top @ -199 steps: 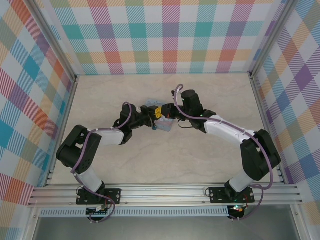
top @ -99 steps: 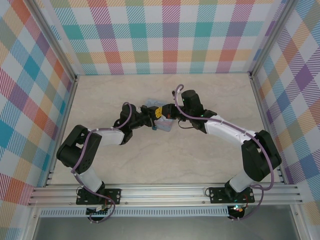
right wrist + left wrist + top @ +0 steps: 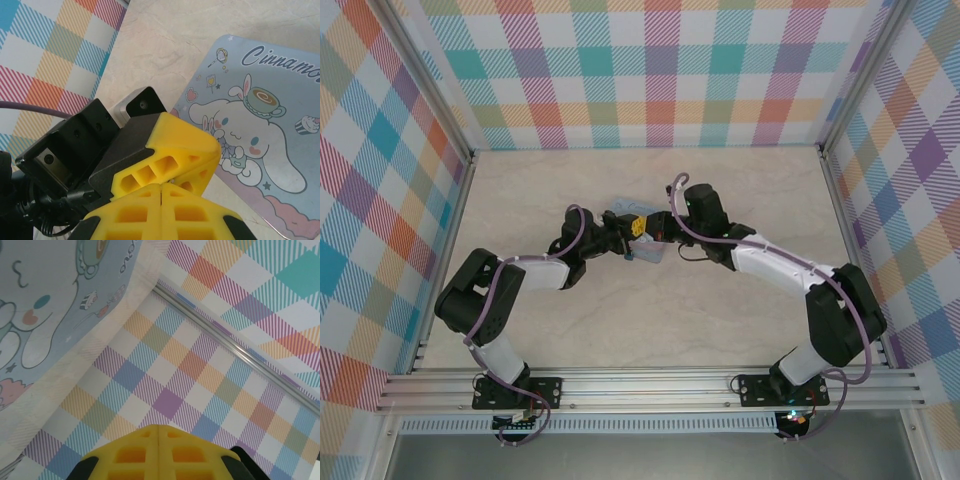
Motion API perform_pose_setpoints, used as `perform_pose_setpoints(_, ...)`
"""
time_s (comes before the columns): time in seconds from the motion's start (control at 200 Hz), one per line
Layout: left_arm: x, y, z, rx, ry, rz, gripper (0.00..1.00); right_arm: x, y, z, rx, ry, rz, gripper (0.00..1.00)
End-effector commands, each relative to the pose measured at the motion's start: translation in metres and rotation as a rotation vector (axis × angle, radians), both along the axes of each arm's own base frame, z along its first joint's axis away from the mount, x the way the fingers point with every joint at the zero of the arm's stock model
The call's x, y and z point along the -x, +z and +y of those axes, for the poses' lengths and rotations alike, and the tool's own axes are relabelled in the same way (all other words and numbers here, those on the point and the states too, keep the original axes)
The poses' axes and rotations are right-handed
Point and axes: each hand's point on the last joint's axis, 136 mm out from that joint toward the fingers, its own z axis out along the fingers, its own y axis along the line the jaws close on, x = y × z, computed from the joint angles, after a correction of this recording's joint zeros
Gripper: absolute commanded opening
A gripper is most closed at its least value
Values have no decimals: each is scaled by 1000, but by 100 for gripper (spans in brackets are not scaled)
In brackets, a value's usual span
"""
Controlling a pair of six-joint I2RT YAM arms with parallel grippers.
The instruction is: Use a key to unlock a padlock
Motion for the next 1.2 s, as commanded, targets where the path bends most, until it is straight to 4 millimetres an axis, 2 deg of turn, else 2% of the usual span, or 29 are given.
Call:
perform_pose_setpoints(0.0, -7, 32, -1, -66, 8, -171, 0, 5, 21, -7, -73, 15, -34, 7)
perform_pose_setpoints(0.17, -7, 62, 12, -366, 4, -445, 0, 14, 31, -25, -135, 63, -39, 29)
perform_pose_setpoints(0.305, -2, 96, 20, -588, -31, -701, 0, 22, 45, -35, -196, 131, -61, 43)
perform_pose_setpoints(0.48, 11, 140, 20, -698, -58, -973, 0, 24, 86, -33, -336, 213, -161, 54)
perform_pose_setpoints(0.6, 24, 172, 14, -701, -75, -1117, 0, 25, 116, -26, -402, 272, -244, 57)
perform_pose_setpoints(0.7, 31, 186, 9, -699, -88, -1183, 0, 26, 139, -20, -455, 308, -314, 57)
perform_pose_setpoints(0.77, 32, 191, 7, -685, -89, -1193, 0, 28, 147, -14, -476, 335, -339, 57)
perform_pose_setpoints(0.94, 35, 200, 2, -640, -83, -1211, 0, 29, 155, 0, -491, 362, -349, 57)
perform_pose_setpoints(1.2, 34, 203, 3, -632, -64, -1199, 0, 25, 145, 13, -494, 367, -307, 51)
